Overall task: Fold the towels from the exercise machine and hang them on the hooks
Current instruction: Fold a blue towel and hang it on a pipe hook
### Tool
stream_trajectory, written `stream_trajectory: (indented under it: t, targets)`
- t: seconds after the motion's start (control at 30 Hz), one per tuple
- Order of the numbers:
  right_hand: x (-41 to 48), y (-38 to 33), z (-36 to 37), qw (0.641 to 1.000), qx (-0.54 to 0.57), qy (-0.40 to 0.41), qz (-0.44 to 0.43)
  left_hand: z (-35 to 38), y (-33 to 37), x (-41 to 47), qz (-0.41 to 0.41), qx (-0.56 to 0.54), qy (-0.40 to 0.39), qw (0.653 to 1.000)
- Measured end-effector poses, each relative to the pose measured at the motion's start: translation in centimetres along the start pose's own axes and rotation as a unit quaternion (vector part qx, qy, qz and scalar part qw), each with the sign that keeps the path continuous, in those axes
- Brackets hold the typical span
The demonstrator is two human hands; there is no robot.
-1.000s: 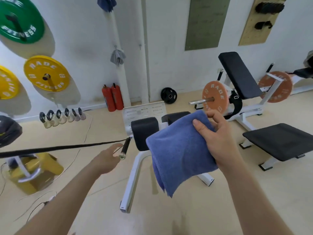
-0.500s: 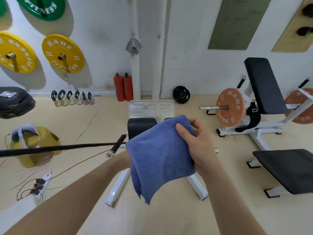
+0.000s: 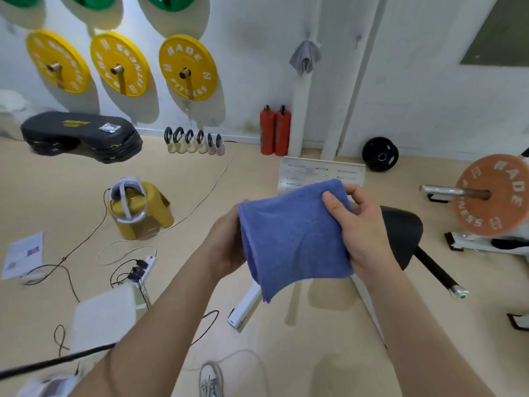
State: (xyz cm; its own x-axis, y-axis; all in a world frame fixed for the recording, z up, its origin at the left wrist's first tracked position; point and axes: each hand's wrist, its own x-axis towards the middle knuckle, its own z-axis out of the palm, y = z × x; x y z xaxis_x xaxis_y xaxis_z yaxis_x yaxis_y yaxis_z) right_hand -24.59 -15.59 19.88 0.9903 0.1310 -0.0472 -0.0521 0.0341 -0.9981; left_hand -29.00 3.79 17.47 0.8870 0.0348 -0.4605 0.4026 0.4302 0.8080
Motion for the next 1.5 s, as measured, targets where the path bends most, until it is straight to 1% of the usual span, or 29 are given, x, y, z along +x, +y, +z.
stream_trajectory:
  t: [0.03, 0.07, 0.13, 0.17, 0.2, 0.27, 0.3, 0.33, 0.37, 0.43, 0.5, 0.53, 0.57, 0.63, 0.67, 0.7, 0.73, 0.77, 0.83, 0.87, 0.9, 0.93, 1.0, 1.1, 1.17, 1.23, 1.3, 1.4, 1.5]
  targets:
    - [0.7, -0.2, 1.8, 1.0, 0.0, 0.002, -0.002, -1.7, 1.3, 0.1, -0.009, -0.027, -0.016, 0.999]
    - [1.5, -0.4, 3.8, 1.0, -0.002, 0.005, -0.004, -3.8, 2.6, 0.5, -0.009, -0.012, -0.019, 1.0]
    - [3.0, -0.9, 7.8, 1.0, 0.0, -0.009, 0.004, -7.7, 5.1, 1.2, 0.03, 0.045, -0.035, 0.998]
    - [3.8, -1.3, 9.9, 0.999, 0.021, -0.045, 0.018, -9.6, 6.5, 1.5, 0.06, 0.063, -0.029, 0.996]
    - [4.6, -1.5, 11.9, 0.992, 0.05, -0.108, 0.037, -11.3, 7.9, 1.7, 0.087, 0.068, -0.006, 0.994]
    - [5.6, -2.1, 15.9, 0.963, 0.071, -0.25, 0.071, -14.5, 10.6, 2.0, 0.122, 0.034, 0.051, 0.991]
    - [6.2, -2.2, 17.8, 0.951, 0.062, -0.292, 0.076, -16.0, 12.0, 2.1, 0.133, 0.018, 0.077, 0.988]
    - [6.8, -2.3, 19.6, 0.948, 0.053, -0.304, 0.073, -17.7, 13.3, 2.2, 0.139, 0.011, 0.094, 0.986]
    - [7.5, -2.3, 21.4, 0.953, 0.049, -0.292, 0.067, -19.2, 14.6, 2.3, 0.14, 0.009, 0.104, 0.985]
    - [9.1, -2.5, 24.6, 0.965, 0.073, -0.243, 0.071, -22.3, 16.6, 2.8, 0.127, 0.017, 0.118, 0.985]
    - [10.5, -2.9, 27.2, 0.968, 0.101, -0.216, 0.078, -24.7, 18.0, 3.6, 0.107, 0.057, 0.141, 0.983]
    - [11.4, -3.0, 28.2, 0.969, 0.102, -0.212, 0.077, -25.8, 18.6, 4.2, 0.108, 0.106, 0.168, 0.974]
    - [12.2, -3.1, 29.2, 0.97, 0.095, -0.214, 0.072, -26.6, 19.2, 5.0, 0.12, 0.166, 0.201, 0.958]
    - [14.2, -3.4, 30.7, 0.973, 0.049, -0.222, 0.049, -27.9, 20.6, 6.7, 0.189, 0.253, 0.25, 0.915]
    - [15.3, -3.6, 31.4, 0.973, 0.012, -0.228, 0.03, -27.8, 21.6, 7.4, 0.235, 0.271, 0.246, 0.9]
    - [16.4, -3.9, 32.0, 0.972, -0.03, -0.235, 0.01, -27.6, 22.6, 7.9, 0.285, 0.292, 0.223, 0.885]
    - [17.6, -4.3, 32.6, 0.968, -0.067, -0.242, -0.009, -27.1, 23.7, 8.3, 0.332, 0.332, 0.188, 0.862]
    - [18.7, -4.8, 33.2, 0.963, -0.095, -0.251, -0.029, -26.5, 24.8, 8.7, 0.372, 0.392, 0.154, 0.827]
    - [21.5, -6.0, 34.3, 0.951, -0.134, -0.271, -0.07, -26.1, 27.1, 10.4, 0.433, 0.507, 0.108, 0.737]
    - [23.1, -6.5, 34.8, 0.944, -0.153, -0.277, -0.092, -26.2, 28.4, 11.7, 0.448, 0.543, 0.104, 0.702]
    - [24.8, -6.9, 35.1, 0.937, -0.171, -0.283, -0.111, -26.3, 29.7, 13.0, 0.452, 0.559, 0.106, 0.686]
    - [26.6, -7.3, 35.4, 0.931, -0.186, -0.289, -0.126, -26.6, 31.0, 14.6, 0.449, 0.563, 0.107, 0.685]
    - [30.7, -7.6, 35.6, 0.923, -0.2, -0.293, -0.147, -26.7, 33.9, 17.9, 0.42, 0.569, 0.084, 0.702]
    - [36.9, -8.3, 35.3, 0.922, -0.204, -0.285, -0.165, -26.1, 38.6, 24.1, 0.32, 0.603, 0.013, 0.731]
    - [40.8, -8.7, 34.7, 0.924, -0.208, -0.274, -0.169, -25.5, 41.1, 27.9, 0.281, 0.611, -0.021, 0.74]
    - [44.7, -9.3, 34.1, 0.927, -0.213, -0.258, -0.168, -24.9, 43.1, 31.3, 0.283, 0.593, -0.018, 0.753]
    - [48.4, -9.6, 33.5, 0.93, -0.22, -0.24, -0.172, -24.4, 44.7, 34.6, 0.306, 0.567, -0.004, 0.765]
    - [53.9, -9.8, 32.6, 0.937, -0.238, -0.186, -0.174, -23.2, 47.1, 39.7, 0.345, 0.549, 0.015, 0.761]
    - [59.4, -9.8, 31.8, 0.945, -0.242, -0.142, -0.165, -22.6, 49.6, 45.3, 0.371, 0.536, 0.017, 0.758]
